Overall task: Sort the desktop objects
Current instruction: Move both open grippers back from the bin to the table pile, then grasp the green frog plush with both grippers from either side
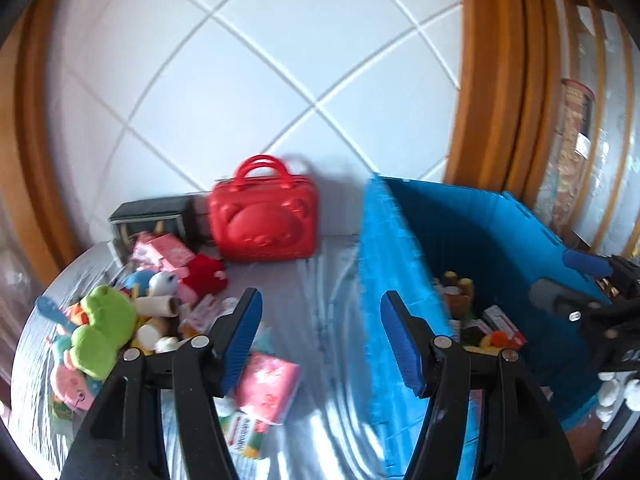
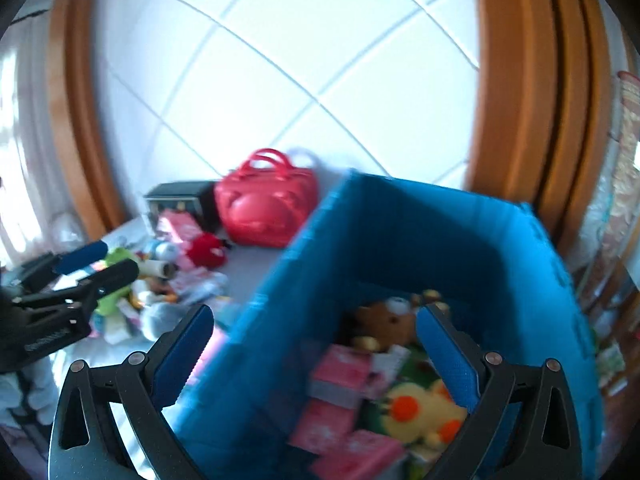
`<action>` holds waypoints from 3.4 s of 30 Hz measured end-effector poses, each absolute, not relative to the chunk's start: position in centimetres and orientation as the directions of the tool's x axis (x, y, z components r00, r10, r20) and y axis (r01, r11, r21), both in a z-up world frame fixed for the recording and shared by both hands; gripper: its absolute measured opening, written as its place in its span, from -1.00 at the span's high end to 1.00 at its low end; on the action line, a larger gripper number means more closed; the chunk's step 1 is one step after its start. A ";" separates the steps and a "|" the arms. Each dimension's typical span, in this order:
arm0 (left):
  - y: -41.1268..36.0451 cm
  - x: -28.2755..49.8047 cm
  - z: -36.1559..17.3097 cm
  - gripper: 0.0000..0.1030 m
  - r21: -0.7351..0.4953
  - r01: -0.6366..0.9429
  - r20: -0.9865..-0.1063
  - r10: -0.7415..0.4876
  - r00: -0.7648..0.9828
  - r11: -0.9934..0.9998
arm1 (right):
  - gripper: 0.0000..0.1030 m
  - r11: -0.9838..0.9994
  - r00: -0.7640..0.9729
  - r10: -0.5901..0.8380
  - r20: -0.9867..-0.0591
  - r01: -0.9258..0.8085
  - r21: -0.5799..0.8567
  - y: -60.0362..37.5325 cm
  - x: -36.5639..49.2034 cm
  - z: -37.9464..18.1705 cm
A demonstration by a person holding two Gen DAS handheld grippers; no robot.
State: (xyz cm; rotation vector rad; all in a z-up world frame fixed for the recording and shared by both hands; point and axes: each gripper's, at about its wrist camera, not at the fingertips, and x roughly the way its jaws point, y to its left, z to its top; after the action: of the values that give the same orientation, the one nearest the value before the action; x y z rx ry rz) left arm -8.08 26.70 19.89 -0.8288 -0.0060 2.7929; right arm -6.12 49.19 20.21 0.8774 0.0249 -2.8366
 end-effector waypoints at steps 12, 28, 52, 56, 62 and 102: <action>7.1 -9.8 12.2 -0.18 -0.132 0.076 -0.646 0.028 -0.763 -0.988 | -1.00 -0.938 -0.765 -0.312 -0.563 0.342 0.055 33.1 -7.0 19.2; -12.1 -16.4 2.6 -0.18 -0.177 0.368 -0.790 -0.091 -0.606 -0.913 | -1.00 -0.918 -0.586 -0.357 -0.727 0.366 0.155 19.1 -16.3 9.1; -6.9 -17.4 -5.5 -0.58 -0.043 0.038 -0.804 0.012 -0.595 -0.998 | -1.00 -0.910 -0.494 -0.326 -0.806 0.395 0.125 11.4 -24.7 2.9; -8.6 -16.2 -5.8 -0.62 -0.113 0.055 -0.808 0.059 -0.586 -0.992 | -1.00 -0.879 -0.451 -0.348 -0.822 0.462 0.119 7.2 -24.7 0.9; -9.0 -14.6 -7.4 -0.65 -0.205 0.036 -0.832 0.155 -0.532 -0.978 | -0.78 -0.867 -0.307 -0.303 -0.902 0.483 0.127 5.0 -22.9 -3.9; -7.2 -14.2 -8.2 -0.46 -0.040 -0.231 -0.833 0.160 -0.529 -0.972 | -0.31 -0.908 -0.340 -0.396 -0.853 0.285 0.308 8.1 -17.1 -9.4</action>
State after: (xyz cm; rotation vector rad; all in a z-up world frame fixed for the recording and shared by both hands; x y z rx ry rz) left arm -14.17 -7.20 -8.22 -1.3864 0.1108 2.5646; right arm -17.05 8.08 -9.43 1.4905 -0.1444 -2.2732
